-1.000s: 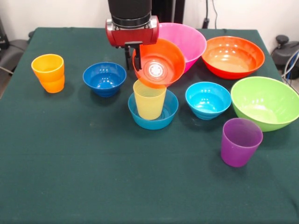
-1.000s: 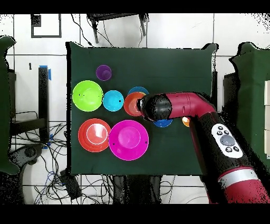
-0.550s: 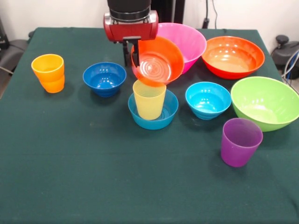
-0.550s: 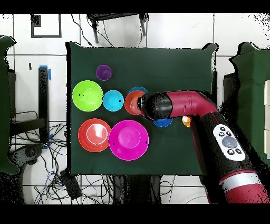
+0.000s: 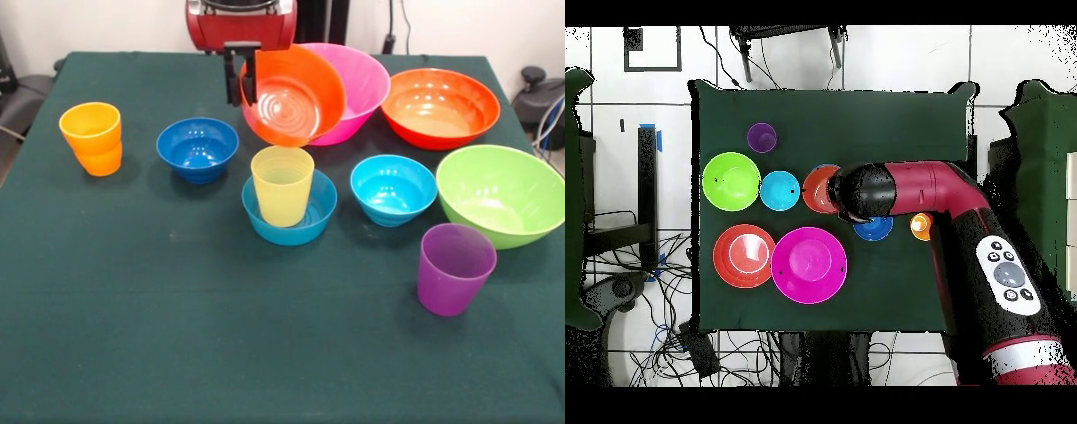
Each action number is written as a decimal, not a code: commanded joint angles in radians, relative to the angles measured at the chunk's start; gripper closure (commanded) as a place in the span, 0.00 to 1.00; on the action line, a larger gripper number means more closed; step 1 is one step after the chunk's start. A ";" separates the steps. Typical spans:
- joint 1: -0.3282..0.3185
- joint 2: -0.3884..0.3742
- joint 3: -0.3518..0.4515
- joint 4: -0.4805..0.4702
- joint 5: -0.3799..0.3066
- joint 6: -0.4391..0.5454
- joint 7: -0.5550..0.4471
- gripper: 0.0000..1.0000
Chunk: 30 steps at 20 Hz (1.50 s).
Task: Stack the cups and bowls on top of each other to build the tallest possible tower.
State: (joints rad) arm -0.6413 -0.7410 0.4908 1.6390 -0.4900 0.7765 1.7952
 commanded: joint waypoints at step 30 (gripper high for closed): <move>0.072 0.115 -0.048 -0.111 -0.038 0.006 0.016 1.00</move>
State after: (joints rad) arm -0.6006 -0.6589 0.4875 1.5461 -0.4906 0.7859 1.7952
